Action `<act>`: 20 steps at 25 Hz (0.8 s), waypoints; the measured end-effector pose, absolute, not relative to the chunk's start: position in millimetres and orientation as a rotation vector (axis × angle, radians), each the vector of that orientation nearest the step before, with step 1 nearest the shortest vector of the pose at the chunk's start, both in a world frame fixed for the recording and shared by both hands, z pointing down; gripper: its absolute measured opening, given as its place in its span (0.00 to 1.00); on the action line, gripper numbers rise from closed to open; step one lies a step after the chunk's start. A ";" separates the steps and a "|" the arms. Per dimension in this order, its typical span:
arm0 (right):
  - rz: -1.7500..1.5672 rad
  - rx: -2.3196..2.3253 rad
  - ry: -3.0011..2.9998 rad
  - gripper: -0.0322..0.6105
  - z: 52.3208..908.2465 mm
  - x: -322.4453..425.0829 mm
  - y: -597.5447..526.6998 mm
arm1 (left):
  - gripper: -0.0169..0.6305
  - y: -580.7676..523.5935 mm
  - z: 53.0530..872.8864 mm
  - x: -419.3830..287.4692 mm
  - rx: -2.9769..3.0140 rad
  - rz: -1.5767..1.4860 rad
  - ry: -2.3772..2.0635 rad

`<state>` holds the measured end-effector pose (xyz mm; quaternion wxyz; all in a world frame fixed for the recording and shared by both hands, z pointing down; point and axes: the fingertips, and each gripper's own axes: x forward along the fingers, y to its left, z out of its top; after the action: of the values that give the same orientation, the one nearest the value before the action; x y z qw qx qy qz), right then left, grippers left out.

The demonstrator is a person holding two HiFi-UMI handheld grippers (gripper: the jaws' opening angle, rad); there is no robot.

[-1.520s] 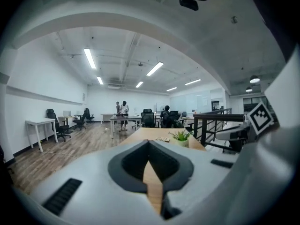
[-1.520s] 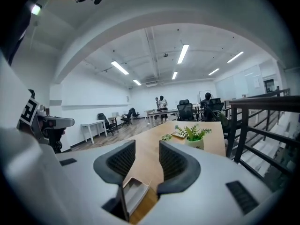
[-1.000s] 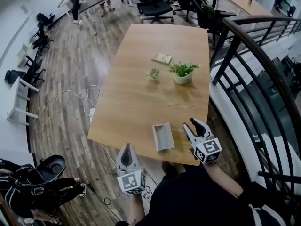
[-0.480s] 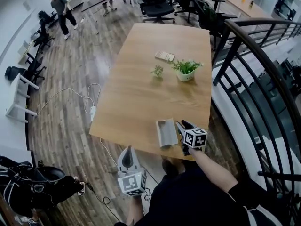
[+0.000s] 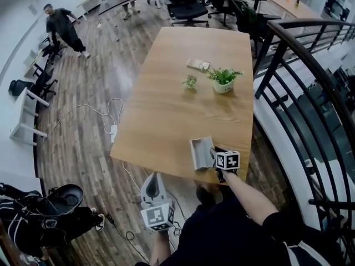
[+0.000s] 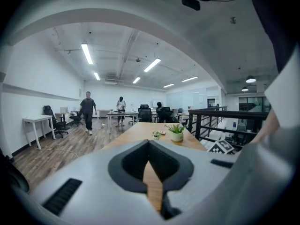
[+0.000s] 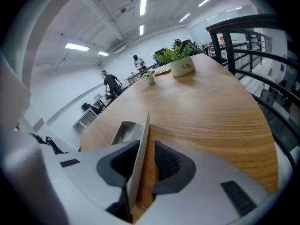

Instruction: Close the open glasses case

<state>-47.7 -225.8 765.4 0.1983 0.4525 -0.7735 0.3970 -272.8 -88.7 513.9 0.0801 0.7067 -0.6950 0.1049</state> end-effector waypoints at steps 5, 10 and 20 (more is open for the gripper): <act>1.091 1.225 -2.169 0.11 767.0 -51.4 -228.0 | 0.02 -89.0 516.1 -275.3 2.109 0.303 -2.068; 1.004 1.172 -2.173 0.09 764.4 -48.4 -232.5 | 0.02 -88.6 517.2 -278.7 2.102 0.291 -2.078; 0.293 0.917 -2.048 0.08 749.0 -34.4 -254.9 | 0.02 -89.0 511.6 -277.9 2.112 0.288 -2.088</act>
<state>-34.4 -254.9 749.0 0.4255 0.3666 -0.8190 0.1171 -277.9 -89.0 511.6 0.0789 0.7057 -0.6976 0.0961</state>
